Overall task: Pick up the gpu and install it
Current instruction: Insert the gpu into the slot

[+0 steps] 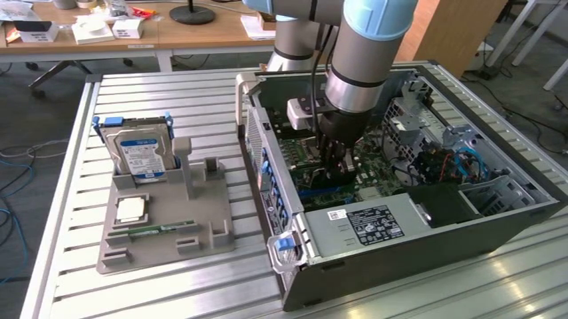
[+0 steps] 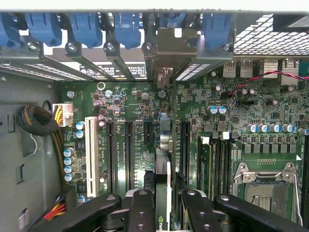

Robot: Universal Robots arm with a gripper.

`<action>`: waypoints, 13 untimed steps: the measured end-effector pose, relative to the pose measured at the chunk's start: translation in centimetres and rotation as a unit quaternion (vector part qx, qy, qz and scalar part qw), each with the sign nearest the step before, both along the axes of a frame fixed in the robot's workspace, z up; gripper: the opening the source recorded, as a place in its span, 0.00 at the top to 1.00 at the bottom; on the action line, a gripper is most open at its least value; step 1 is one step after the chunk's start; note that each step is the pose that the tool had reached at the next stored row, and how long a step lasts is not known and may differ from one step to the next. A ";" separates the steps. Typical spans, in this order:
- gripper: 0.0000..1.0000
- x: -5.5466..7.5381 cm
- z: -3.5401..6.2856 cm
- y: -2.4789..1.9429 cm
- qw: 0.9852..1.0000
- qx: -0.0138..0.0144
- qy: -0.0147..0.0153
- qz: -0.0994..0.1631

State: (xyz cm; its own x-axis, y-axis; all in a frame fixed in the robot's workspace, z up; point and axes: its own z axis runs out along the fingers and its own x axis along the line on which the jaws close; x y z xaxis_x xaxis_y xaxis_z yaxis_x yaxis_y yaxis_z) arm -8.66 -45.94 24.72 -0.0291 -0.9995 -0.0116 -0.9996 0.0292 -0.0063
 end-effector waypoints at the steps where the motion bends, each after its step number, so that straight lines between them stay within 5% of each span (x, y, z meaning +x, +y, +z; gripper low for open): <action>1: 0.74 0.0 0.00 0.00 1.000 0.000 0.000 0.000; 13: 0.74 0.0 -0.13 0.00 1.000 0.000 0.000 0.000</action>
State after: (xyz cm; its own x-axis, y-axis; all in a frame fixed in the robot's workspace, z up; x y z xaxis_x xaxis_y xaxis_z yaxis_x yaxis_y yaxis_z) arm -8.66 -45.94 24.59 -0.0291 -0.9995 -0.0117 -0.9996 0.0291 -0.0063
